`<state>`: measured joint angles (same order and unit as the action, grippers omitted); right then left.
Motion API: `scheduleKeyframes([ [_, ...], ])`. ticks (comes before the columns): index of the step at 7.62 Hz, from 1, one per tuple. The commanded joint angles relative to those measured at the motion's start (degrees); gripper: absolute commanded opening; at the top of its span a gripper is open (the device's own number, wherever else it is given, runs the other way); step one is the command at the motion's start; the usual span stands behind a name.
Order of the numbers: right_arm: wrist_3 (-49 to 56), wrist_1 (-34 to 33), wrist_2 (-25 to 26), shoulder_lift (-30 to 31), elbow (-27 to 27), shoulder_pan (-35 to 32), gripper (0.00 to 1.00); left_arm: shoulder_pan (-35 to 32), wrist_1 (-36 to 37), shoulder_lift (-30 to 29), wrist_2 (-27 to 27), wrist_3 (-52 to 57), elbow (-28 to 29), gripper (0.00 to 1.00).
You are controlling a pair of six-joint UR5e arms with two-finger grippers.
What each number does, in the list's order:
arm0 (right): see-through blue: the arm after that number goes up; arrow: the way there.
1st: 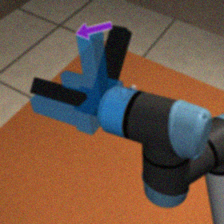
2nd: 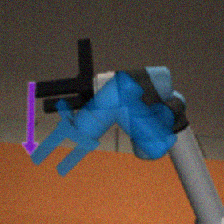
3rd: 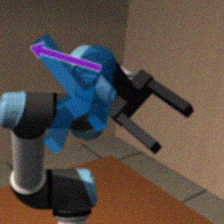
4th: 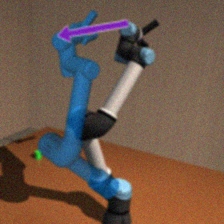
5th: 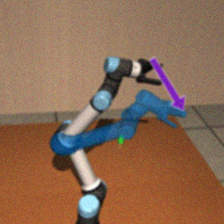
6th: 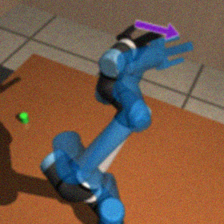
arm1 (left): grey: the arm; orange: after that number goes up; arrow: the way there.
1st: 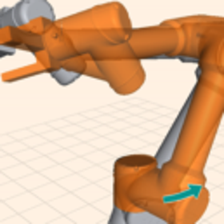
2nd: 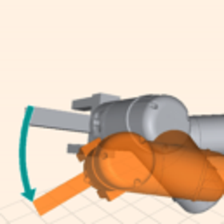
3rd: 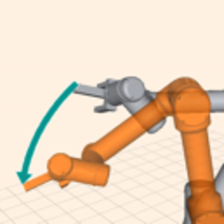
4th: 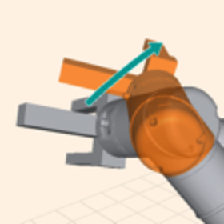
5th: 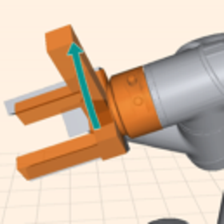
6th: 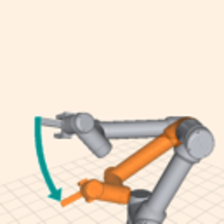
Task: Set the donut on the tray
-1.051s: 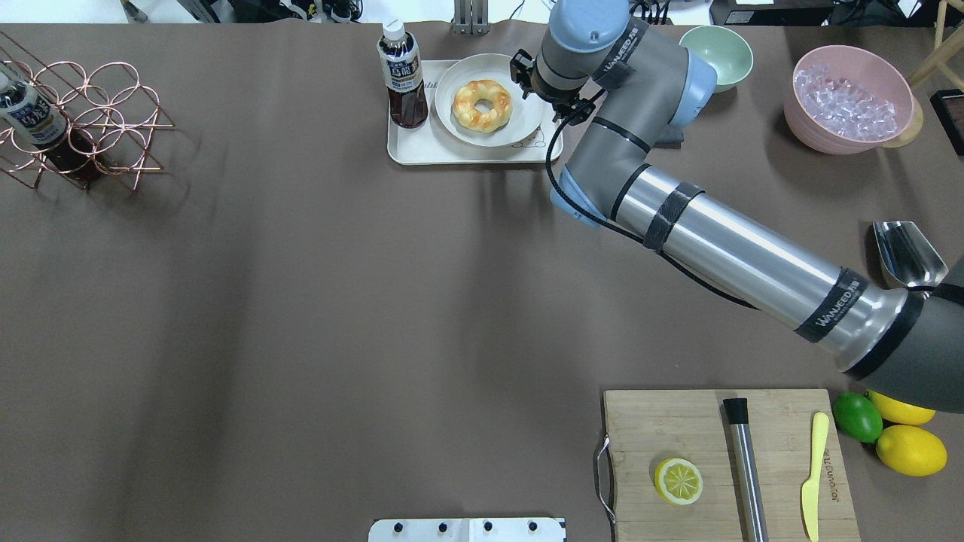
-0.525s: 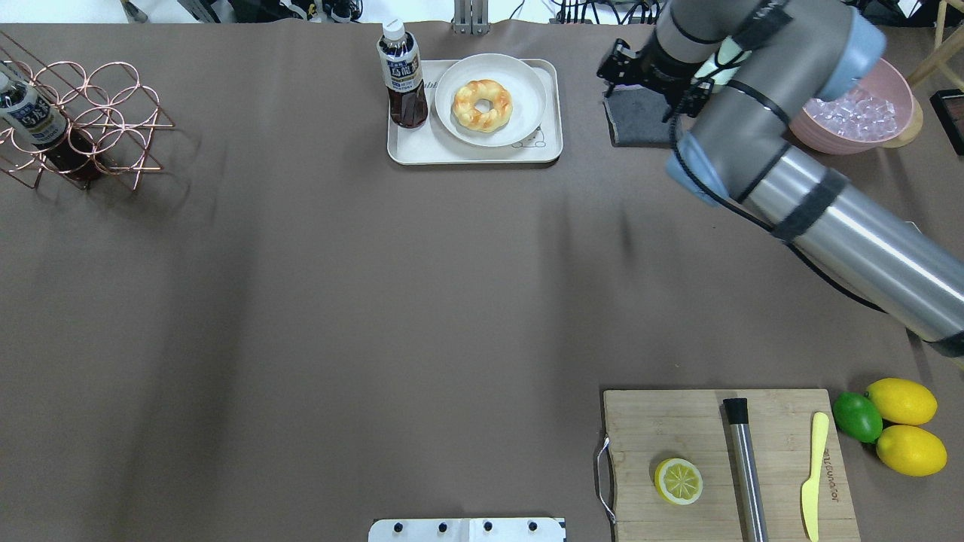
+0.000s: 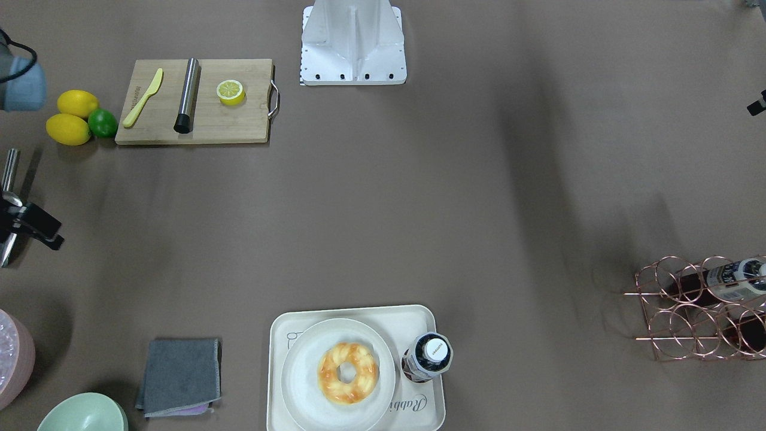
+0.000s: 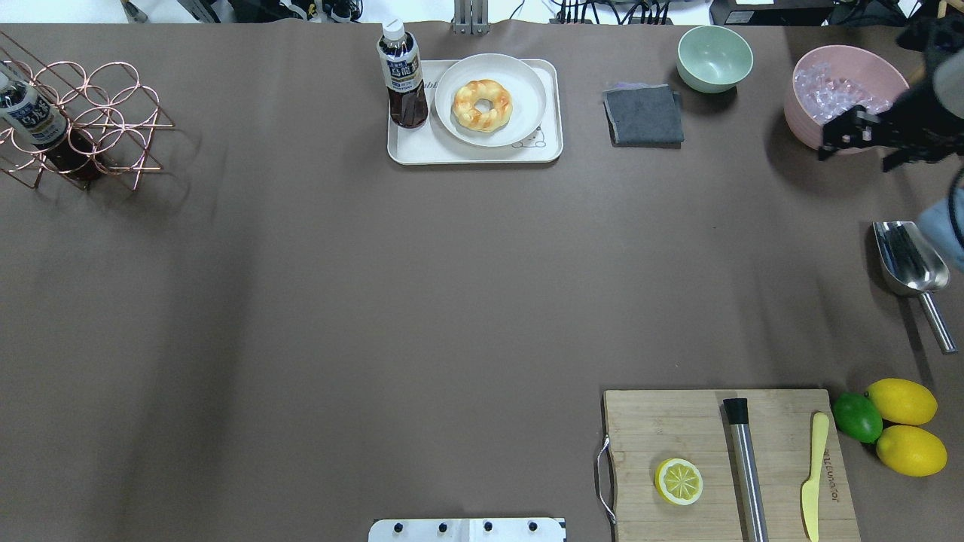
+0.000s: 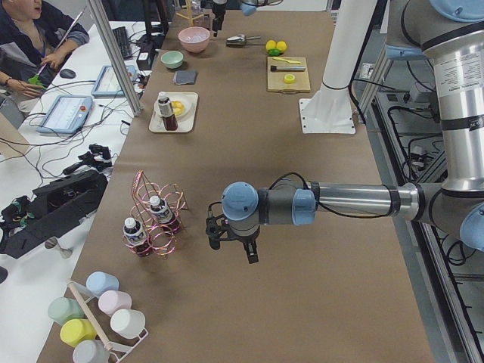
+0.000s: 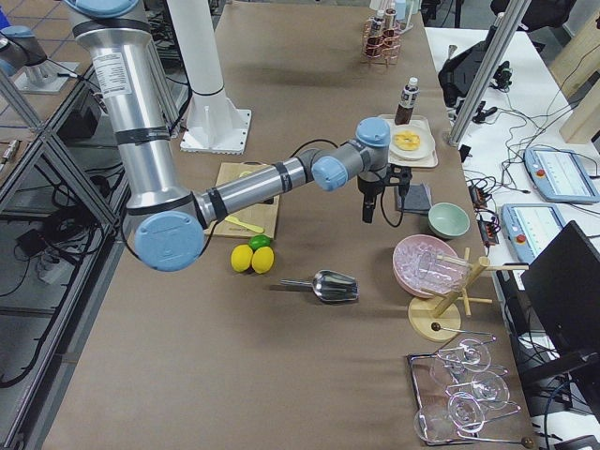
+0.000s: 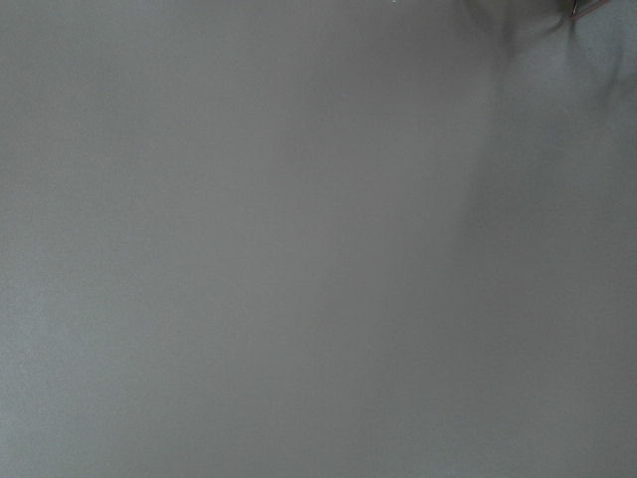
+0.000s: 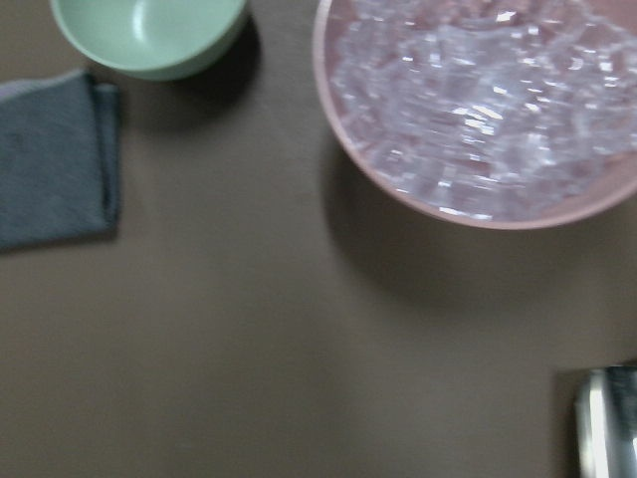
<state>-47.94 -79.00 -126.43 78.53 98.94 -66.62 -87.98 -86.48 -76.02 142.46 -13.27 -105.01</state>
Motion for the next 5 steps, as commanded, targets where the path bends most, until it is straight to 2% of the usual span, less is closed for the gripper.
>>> scheduleKeyframes([
  [1,23.4,0.0,-2.2,15.6,3.5,-9.6,1.0,0.0,0.0,-0.1,-0.1,0.0,-0.1,0.99],
  [4,45.0,-3.4,-2.2,24.4,3.2,-21.1,1.0,0.0,0.1,-0.1,0.0,0.0,-0.1,0.99],
  [5,47.6,-5.4,-2.3,25.1,3.6,-23.5,1.0,0.0,0.1,0.0,0.0,0.0,-0.2,0.99],
])
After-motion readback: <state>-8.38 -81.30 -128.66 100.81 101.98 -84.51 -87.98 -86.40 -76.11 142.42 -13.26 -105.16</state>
